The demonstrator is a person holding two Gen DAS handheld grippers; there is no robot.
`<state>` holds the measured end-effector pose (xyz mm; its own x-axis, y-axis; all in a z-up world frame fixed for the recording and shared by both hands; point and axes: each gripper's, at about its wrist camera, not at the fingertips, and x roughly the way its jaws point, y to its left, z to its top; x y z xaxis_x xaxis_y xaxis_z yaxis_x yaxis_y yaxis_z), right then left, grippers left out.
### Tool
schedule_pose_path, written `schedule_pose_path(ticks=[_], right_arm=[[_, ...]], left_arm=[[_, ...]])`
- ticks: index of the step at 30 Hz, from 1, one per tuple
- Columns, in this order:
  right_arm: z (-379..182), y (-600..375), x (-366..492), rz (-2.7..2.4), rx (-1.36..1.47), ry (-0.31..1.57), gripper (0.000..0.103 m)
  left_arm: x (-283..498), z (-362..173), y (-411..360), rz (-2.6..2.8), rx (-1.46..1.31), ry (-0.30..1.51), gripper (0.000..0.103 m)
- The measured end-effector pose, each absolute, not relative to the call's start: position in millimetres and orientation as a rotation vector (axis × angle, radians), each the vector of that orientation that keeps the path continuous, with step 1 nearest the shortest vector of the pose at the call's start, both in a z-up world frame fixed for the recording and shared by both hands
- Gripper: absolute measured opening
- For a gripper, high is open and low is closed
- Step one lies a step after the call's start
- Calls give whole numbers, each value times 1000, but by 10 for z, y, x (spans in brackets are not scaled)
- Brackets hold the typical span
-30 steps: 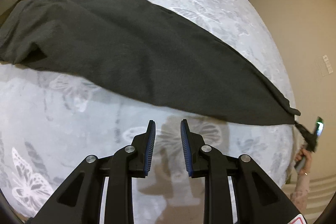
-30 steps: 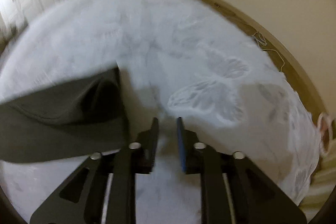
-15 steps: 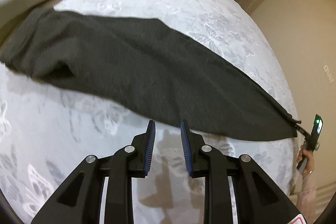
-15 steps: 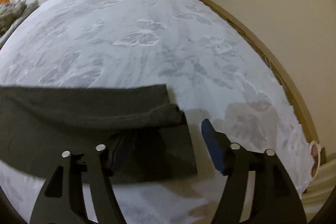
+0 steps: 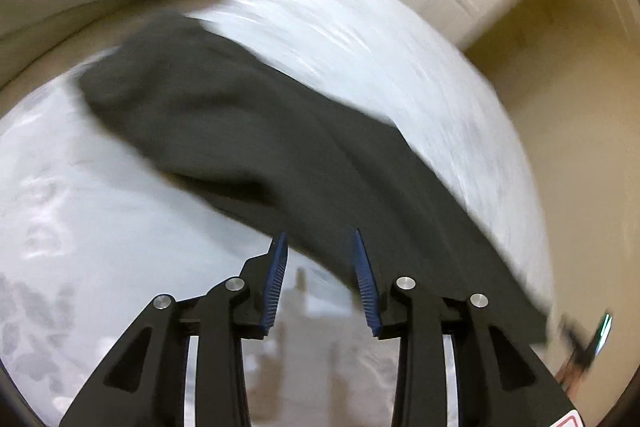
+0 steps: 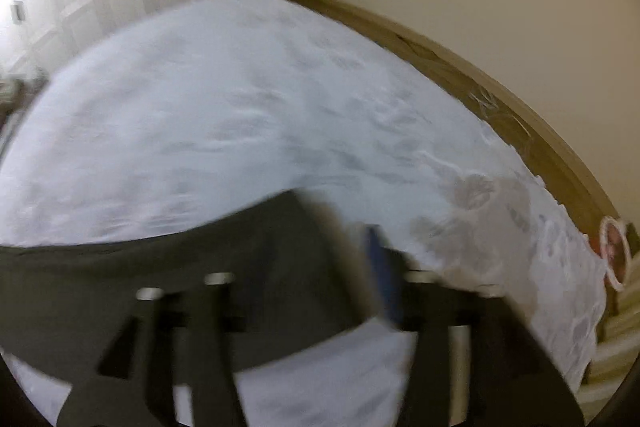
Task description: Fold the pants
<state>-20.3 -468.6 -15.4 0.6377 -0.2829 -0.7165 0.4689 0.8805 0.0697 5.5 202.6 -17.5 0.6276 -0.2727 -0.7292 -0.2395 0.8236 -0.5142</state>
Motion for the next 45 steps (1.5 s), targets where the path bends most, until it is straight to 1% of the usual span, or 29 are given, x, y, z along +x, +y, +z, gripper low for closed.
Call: schedule_pose_path(ticks=[1,2,4,6,8,10,13,14,15,16,18,19,20,21,23,24,25,27,28,30,32,34,36,38,39,40,43,45], right_arm=[[-113,-4491,-224,-393,253,761,56],[-88,-4305,-218,-349,252,761,57],[-65,-3897,-229,-230,298,776,66],[-101,-3545,-182,-130,359,800,66],[-180,-3192,-122,-47,400,828,66],[-187,-2938,-58,-33,343,851,66],[-224,-2626,-75,-61,221,849,66],[-248,-2545,-86,-62,198,848,66],[-261,-2518,-81,-69,192,847,66],[-282,-2471,-75,-78,190,845,66],[-287,-2430,-89,-108,188,824,66],[-297,-2421,-53,-111,186,819,66],[-326,-2441,-31,-113,180,819,66],[-390,-2448,5,-146,146,837,68],[-495,-2483,86,-186,112,880,69],[-528,-2523,80,-191,117,902,69],[-516,-2592,50,-204,121,903,69],[-399,-2838,-36,-300,102,871,71],[-329,-2999,-89,-354,109,846,77],[-204,-3489,-263,-447,193,779,79],[-214,-3886,-416,-554,238,755,79],[-268,-4227,-519,-637,259,758,71],[-261,-4424,-545,-647,267,736,71],[-248,-4514,-507,-631,273,729,71],[-245,-4511,-435,-582,286,728,66],[-256,-4456,-366,-515,301,737,54],[-245,-3901,14,-208,285,793,37],[-244,-3188,291,-9,158,838,36]], left_arm=[[-15,-163,2324,40,-693,884,38],[-77,-164,2599,118,-740,864,38],[-147,-200,2996,229,-803,845,38],[-126,-315,3299,254,-875,866,39],[-63,-463,3403,197,-969,903,42],[70,-680,3429,86,-1095,951,46],[363,-876,3434,44,-1148,1008,45],[473,-906,3490,47,-1159,1011,42],[489,-876,3540,64,-1155,1006,11],[542,-769,3574,93,-1094,1013,3],[587,-464,3564,99,-976,975,3],[600,-250,3496,100,-869,946,3],[633,-169,3453,103,-794,937,5],[679,-201,3403,127,-723,967,7],[802,-558,3334,201,-653,1148,7],[748,-608,3324,204,-670,1141,8],[631,-541,3293,227,-665,1077,12],[426,-353,3185,297,-610,1020,13],[291,-228,3110,343,-588,993,18],[69,-68,2983,405,-595,979,28],[-61,89,2764,360,-627,966,29],[-110,162,2490,292,-601,958,41],[-74,173,2139,241,-556,945,48],[60,97,1785,190,-515,954,49],[97,36,1639,144,-512,966,49],[151,-47,1468,77,-513,983,49],[210,-191,1200,-28,-498,980,49],[188,-197,1093,-42,-411,950,49]])
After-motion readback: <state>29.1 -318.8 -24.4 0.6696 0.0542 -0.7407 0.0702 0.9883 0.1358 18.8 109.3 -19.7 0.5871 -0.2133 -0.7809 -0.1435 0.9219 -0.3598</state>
